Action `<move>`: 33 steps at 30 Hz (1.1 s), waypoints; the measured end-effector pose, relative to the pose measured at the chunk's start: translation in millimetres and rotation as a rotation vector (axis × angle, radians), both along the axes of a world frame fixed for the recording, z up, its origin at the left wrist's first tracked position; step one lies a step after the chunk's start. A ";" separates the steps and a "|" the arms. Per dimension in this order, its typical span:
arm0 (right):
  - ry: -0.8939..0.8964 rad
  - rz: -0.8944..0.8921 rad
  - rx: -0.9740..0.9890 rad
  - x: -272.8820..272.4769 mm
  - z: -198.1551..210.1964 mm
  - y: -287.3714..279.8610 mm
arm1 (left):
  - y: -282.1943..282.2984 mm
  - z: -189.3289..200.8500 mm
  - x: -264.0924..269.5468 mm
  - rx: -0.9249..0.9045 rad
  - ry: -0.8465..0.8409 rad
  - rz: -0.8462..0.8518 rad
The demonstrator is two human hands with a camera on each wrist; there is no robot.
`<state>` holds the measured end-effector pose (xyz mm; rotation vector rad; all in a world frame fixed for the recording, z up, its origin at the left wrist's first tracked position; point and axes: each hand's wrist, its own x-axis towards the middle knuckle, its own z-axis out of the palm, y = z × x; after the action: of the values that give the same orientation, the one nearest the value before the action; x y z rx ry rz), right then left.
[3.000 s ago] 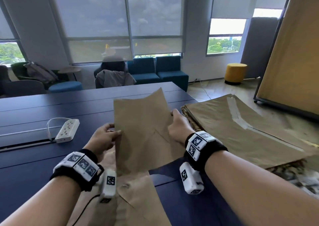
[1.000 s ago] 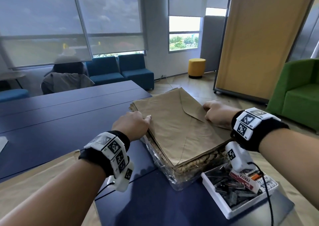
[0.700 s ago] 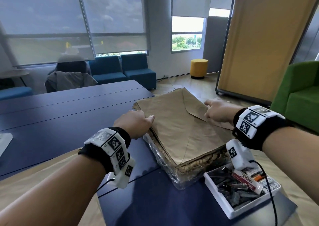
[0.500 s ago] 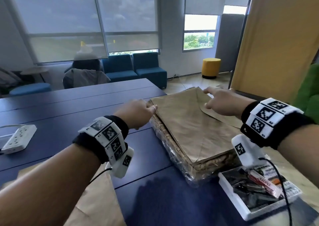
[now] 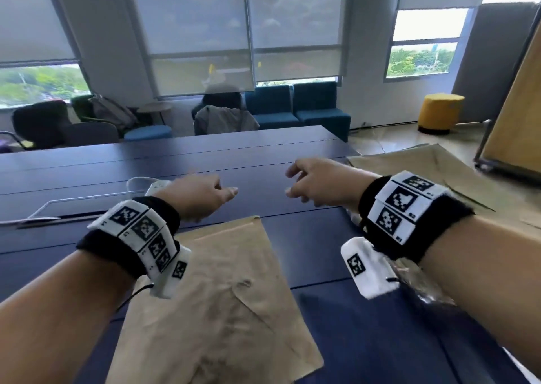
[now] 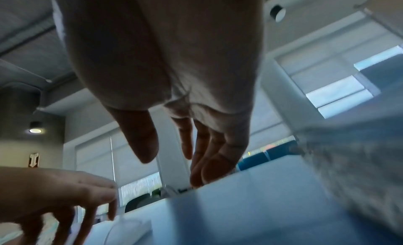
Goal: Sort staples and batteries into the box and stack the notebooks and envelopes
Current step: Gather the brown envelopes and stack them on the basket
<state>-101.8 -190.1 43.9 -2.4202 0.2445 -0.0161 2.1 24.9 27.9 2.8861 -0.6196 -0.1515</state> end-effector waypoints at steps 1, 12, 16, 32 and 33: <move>0.066 0.026 0.012 4.5 -10.9 11.1 | 15.3 -4.3 0.7 0.056 0.059 0.056; 0.490 0.016 -0.363 17.5 -90.0 48.8 | 74.2 -65.6 -13.9 0.578 0.283 0.078; 0.492 0.013 -0.303 21.3 -98.7 37.7 | 50.2 -77.6 -19.1 0.602 0.195 0.096; 0.404 -0.167 -0.081 34.8 -110.5 -19.7 | -20.6 -106.6 17.9 0.421 0.197 0.117; 0.409 -0.180 -0.049 35.7 -109.7 -21.2 | -19.1 -104.2 20.7 0.391 0.166 0.097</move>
<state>-66.1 -211.3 -65.8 -2.4229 0.6522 0.3982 22.8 5.8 -76.3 3.2192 -0.4615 -0.5489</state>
